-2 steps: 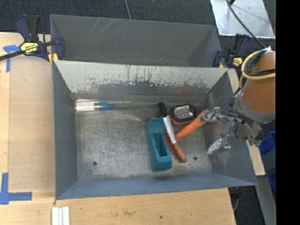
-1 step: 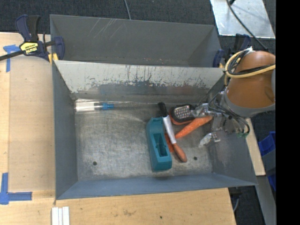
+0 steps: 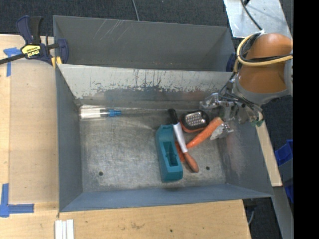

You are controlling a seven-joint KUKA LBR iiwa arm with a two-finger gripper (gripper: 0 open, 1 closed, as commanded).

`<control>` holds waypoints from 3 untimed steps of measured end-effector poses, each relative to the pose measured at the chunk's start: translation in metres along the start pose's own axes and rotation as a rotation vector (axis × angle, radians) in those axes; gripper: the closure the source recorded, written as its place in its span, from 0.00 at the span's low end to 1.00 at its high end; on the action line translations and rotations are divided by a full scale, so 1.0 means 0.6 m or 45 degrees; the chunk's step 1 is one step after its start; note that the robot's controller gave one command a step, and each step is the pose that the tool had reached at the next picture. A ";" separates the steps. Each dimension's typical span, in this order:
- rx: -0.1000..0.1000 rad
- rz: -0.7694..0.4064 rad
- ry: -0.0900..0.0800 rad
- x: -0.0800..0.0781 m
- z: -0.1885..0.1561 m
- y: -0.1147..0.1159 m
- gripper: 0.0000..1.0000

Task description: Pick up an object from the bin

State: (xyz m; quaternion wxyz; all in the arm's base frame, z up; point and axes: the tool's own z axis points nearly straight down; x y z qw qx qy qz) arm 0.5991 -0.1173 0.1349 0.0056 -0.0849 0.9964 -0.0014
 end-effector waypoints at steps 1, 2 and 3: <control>-0.003 -0.079 0.007 -0.018 0.013 -0.011 0.00; 0.008 0.275 0.014 -0.036 0.075 0.011 0.00; -0.004 0.257 0.020 -0.049 0.092 0.018 1.00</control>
Offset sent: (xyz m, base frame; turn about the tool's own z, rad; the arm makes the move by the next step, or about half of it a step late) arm 0.0214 0.0236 -0.0649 0.2494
